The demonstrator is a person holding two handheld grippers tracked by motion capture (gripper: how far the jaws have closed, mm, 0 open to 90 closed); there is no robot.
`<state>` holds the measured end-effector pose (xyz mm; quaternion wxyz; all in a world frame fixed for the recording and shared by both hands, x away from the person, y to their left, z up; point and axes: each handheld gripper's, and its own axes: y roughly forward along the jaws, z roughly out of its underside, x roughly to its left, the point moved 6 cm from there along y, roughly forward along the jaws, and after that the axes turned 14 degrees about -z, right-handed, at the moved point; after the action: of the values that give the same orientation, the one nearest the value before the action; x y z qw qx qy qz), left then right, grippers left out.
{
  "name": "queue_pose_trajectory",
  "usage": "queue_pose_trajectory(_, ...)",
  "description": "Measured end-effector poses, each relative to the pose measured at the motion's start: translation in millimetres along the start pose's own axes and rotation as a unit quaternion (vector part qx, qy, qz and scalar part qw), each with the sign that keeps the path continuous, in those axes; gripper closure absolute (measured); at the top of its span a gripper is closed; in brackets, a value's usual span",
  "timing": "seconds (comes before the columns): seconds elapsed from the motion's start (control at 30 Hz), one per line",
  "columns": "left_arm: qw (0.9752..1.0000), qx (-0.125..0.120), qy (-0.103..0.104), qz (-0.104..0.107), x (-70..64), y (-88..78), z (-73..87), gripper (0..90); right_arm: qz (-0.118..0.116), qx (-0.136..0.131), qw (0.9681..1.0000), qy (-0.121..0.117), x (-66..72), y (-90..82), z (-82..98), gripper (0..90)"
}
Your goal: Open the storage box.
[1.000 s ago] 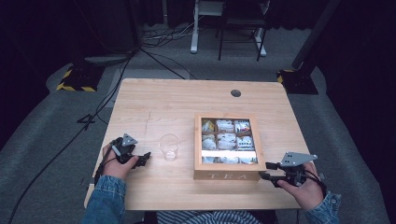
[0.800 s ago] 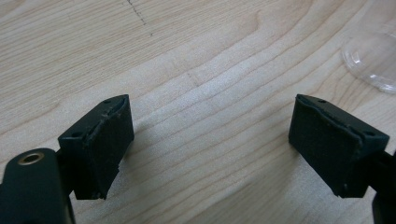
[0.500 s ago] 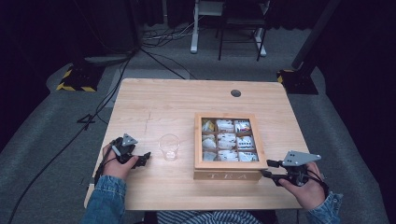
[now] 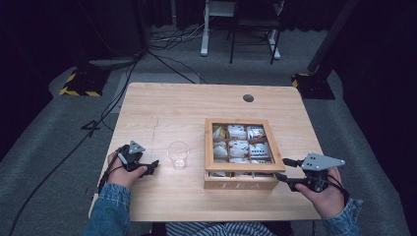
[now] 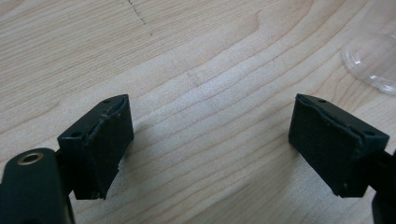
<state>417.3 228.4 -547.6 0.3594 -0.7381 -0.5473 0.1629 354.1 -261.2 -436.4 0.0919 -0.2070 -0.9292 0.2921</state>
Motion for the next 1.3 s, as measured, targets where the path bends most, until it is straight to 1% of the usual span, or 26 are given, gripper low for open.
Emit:
queue_pose_trajectory(0.13, 1.0, -0.001, 0.003, 0.003, 0.7, -0.3, 0.3, 14.5, 0.003, -0.014, 0.9999, -0.004, -1.4, -4.4, -8.1, 41.8)
queue_pose_trajectory(0.23, 1.0, 0.001, 0.002, 0.0, 1.0, -0.4, -0.2, 15.3, 0.007, -0.021, 0.9997, -0.008, -2.9, -7.0, -15.2, 41.6)
queue_pose_trajectory(0.3, 1.0, 0.001, -0.003, -0.001, 0.8, -0.4, -0.3, 16.0, 0.012, -0.026, 0.9995, -0.015, -4.6, -8.4, -20.6, 41.6)
queue_pose_trajectory(0.4, 1.0, 0.003, -0.001, -0.002, 2.1, -0.9, -0.2, 17.0, 0.016, -0.035, 0.9991, -0.019, -7.6, -10.8, -28.2, 41.6)
queue_pose_trajectory(0.5, 1.0, 0.002, -0.006, -0.005, 3.1, -1.4, -0.1, 19.3, 0.016, -0.042, 0.9988, -0.02, -10.8, -12.2, -34.4, 41.6)
queue_pose_trajectory(0.57, 1.0, 0.005, -0.005, -0.006, 4.3, -2.2, -0.1, 21.5, 0.016, -0.047, 0.9986, -0.02, -13.0, -12.4, -37.7, 41.2)
queue_pose_trajectory(0.77, 0.9998, 0.008, -0.005, -0.018, 7.2, -3.9, -0.5, 26.7, 0.019, -0.057, 0.998, -0.021, -17.8, -14.8, -47.0, 41.7)
queue_pose_trajectory(0.87, 0.9996, 0.012, 0.0, -0.027, 10.7, -5.3, -0.5, 27.6, 0.022, -0.064, 0.9974, -0.024, -21.4, -17.9, -54.9, 42.8)
queue_pose_trajectory(0.9, 0.9996, 0.01, -0.007, -0.027, 10.5, -5.7, -0.7, 27.8, 0.022, -0.065, 0.9974, -0.024, -22.7, -18.4, -57.2, 42.7)
queue_pose_trajectory(0.97, 0.9995, 0.012, -0.01, -0.027, 11.7, -8.2, -1.1, 27.8, 0.022, -0.065, 0.9975, -0.02, -24.5, -19.0, -60.2, 42.7)
queue_pose_trajectory(1.03, 0.9994, 0.011, -0.01, -0.03, 12.2, -8.9, -1.5, 27.9, 0.023, -0.07, 0.9971, -0.02, -27.0, -19.1, -63.6, 42.7)
queue_pose_trajectory(1.13, 0.9993, 0.008, -0.018, -0.031, 14.1, -16.7, -5.0, 28.3, 0.026, -0.073, 0.9968, -0.018, -29.9, -18.0, -65.6, 42.6)
queue_pose_trajectory(1.17, 0.9994, 0.006, -0.015, -0.029, 14.9, -19.4, -6.2, 28.3, 0.027, -0.071, 0.9969, -0.017, -30.8, -17.0, -65.6, 42.5)
queue_pose_trajectory(1.27, 0.9994, 0.004, -0.026, -0.021, 15.9, -25.9, -8.0, 28.4, 0.027, -0.07, 0.997, -0.015, -33.1, -14.9, -65.3, 42.2)
queue_pose_trajectory(1.3, 0.9993, 0.005, -0.029, -0.023, 17.2, -27.9, -8.3, 28.4, 0.027, -0.073, 0.9969, -0.013, -33.9, -14.6, -65.8, 42.2)
